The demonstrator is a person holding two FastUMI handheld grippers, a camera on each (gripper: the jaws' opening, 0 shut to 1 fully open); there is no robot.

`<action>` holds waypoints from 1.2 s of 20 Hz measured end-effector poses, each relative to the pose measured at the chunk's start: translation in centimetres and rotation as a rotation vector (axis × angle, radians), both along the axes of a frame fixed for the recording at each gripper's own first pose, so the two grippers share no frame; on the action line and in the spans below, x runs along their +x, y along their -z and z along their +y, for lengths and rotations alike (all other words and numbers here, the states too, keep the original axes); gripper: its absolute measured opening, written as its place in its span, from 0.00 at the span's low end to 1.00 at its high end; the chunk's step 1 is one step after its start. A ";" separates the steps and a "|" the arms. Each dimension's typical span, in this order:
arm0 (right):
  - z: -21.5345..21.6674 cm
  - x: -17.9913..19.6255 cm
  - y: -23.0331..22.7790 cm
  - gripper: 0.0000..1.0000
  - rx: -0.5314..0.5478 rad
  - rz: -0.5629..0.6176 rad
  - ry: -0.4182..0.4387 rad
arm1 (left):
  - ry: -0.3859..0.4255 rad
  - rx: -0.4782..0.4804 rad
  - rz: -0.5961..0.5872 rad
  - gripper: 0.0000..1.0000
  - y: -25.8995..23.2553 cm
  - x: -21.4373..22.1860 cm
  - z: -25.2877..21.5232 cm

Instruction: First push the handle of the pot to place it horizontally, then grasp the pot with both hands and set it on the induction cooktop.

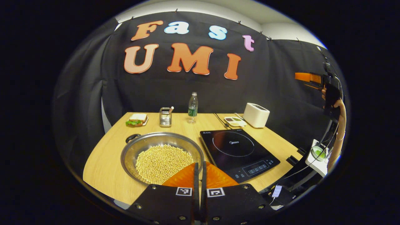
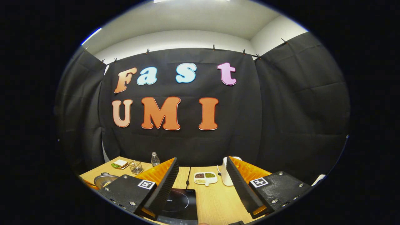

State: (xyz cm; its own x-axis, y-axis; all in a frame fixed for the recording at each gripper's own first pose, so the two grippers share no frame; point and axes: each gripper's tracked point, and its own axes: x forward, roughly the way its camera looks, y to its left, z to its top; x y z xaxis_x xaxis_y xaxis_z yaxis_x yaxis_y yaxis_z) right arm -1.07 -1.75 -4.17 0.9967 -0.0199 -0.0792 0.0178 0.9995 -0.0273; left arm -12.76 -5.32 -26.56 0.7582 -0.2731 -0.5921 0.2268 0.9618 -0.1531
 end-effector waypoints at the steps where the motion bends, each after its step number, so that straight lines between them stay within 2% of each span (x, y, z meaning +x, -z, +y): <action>1: 0.0 0.2 0.2 0.95 0.000 0.004 0.000 | 0.005 -0.007 0.026 0.02 0.9 -0.3 0.0; 5: -0.1 0.5 1.0 0.94 0.001 0.018 0.004 | 0.009 -0.029 0.107 0.02 4.5 -1.3 -0.6; 10: 0.9 0.2 2.0 0.95 0.035 0.040 -0.033 | 0.011 0.000 0.184 0.00 8.7 -2.6 -0.6; 12: 0.8 0.3 2.0 0.95 0.021 0.035 -0.027 | 0.016 0.001 0.206 0.02 9.9 -2.4 -0.7; 17: 0.8 0.0 1.5 0.95 -0.003 0.016 -0.023 | -0.003 -0.032 0.236 0.03 11.4 -1.4 -1.4; 24: -0.2 -0.4 1.2 0.95 0.018 0.009 -0.013 | 0.022 -0.014 0.227 0.02 11.6 0.2 -2.6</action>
State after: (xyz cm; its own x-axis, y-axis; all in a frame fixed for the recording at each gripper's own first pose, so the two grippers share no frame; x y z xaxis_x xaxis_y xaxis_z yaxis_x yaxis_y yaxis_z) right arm -1.49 -1.93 -5.39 0.9960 -0.0053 -0.0888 0.0045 1.0000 -0.0089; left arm -12.53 -7.87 -38.12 0.5998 -0.2969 -0.7430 0.2057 0.9546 -0.2154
